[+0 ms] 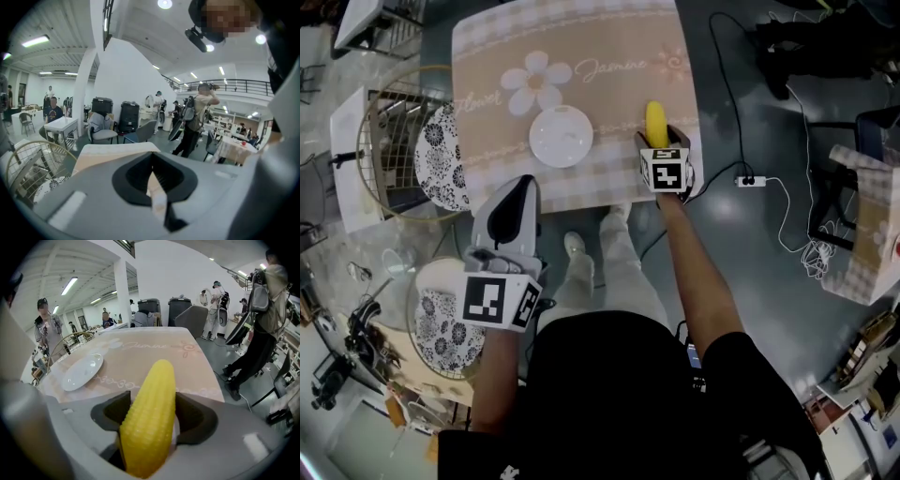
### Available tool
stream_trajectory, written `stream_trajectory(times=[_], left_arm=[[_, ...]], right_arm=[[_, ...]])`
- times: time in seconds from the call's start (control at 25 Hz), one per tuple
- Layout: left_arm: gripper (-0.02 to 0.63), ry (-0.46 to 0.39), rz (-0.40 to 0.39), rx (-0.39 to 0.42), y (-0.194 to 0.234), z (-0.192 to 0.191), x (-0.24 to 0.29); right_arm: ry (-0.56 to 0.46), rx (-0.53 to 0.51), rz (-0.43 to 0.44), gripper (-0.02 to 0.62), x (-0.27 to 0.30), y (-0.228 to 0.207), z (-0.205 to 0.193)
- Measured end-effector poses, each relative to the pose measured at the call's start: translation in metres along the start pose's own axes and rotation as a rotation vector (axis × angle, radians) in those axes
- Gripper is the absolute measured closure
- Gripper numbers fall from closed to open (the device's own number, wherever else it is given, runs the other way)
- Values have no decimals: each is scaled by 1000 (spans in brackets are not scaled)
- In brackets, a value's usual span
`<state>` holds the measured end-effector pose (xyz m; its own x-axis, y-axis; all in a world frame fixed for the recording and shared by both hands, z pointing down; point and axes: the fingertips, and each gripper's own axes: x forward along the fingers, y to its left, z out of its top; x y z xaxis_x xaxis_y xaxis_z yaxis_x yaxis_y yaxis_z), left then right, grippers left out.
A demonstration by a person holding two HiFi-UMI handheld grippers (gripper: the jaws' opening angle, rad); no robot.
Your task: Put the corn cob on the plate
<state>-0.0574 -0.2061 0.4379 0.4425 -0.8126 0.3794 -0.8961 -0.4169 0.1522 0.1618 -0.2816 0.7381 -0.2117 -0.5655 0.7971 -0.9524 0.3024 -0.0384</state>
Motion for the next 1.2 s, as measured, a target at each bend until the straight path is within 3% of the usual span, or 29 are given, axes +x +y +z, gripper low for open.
stream_trajectory(times=[0.68, 1.2], left_arm=[[598, -5, 36, -28, 7, -5, -8], [598, -18, 101, -55, 27, -10, -33]], right_arm=[[-37, -7, 1, 330, -7, 0, 9], [-82, -63, 86, 331, -3, 53, 38]])
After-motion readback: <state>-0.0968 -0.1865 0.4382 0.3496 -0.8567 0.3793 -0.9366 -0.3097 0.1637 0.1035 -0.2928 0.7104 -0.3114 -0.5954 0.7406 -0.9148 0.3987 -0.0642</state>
